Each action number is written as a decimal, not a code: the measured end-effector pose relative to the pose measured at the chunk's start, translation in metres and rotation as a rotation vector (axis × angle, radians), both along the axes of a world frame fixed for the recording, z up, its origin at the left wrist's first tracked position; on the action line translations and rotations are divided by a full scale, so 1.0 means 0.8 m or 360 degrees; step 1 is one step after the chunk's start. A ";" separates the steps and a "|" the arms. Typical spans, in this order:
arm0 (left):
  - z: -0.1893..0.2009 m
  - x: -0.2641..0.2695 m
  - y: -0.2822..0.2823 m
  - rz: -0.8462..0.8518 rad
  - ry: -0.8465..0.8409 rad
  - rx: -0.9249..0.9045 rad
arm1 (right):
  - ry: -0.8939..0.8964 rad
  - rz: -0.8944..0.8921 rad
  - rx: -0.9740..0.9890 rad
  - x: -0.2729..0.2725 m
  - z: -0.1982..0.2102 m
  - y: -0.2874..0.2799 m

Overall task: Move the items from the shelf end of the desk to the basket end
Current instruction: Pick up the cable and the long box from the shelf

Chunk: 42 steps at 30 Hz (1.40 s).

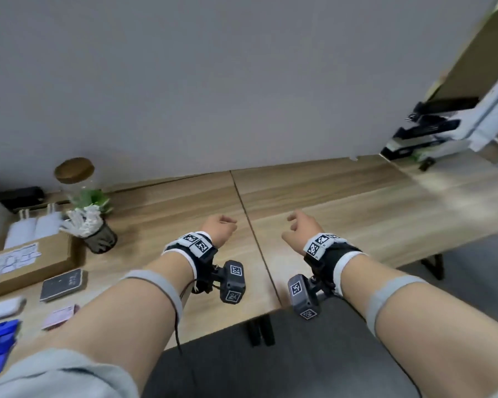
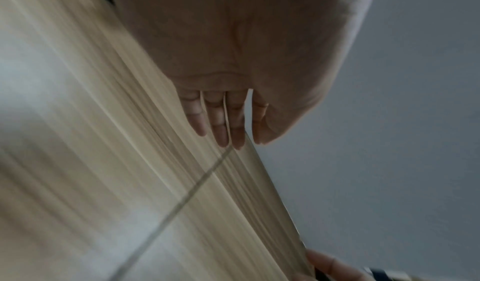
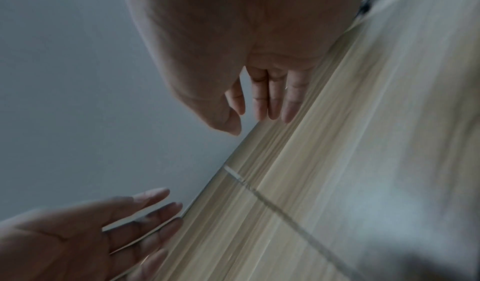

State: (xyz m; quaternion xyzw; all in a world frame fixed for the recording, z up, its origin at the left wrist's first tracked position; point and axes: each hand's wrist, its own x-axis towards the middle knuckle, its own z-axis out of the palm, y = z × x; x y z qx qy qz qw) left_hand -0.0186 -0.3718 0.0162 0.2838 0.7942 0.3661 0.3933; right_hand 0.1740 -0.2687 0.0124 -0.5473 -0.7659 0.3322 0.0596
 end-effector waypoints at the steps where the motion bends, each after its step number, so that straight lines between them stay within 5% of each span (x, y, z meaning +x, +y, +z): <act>1: 0.005 0.036 0.026 -0.0043 -0.0053 0.0037 | 0.0000 -0.0056 0.0017 0.040 0.005 0.016; 8: 0.038 0.257 0.164 -0.0454 -0.0287 0.0147 | -0.0049 -0.0452 0.0030 0.285 0.030 0.099; 19: 0.002 0.452 0.363 -0.0690 -0.0451 0.0067 | -0.0053 -0.0853 -0.0032 0.489 -0.002 0.211; 30: -0.054 0.555 0.607 -0.0634 -0.0617 -0.0012 | -0.0169 -0.0879 -0.0098 0.601 -0.022 0.458; 42: -0.072 0.593 0.776 -0.0540 -0.0472 -0.0073 | -0.0269 -0.0655 -0.0147 0.647 -0.034 0.660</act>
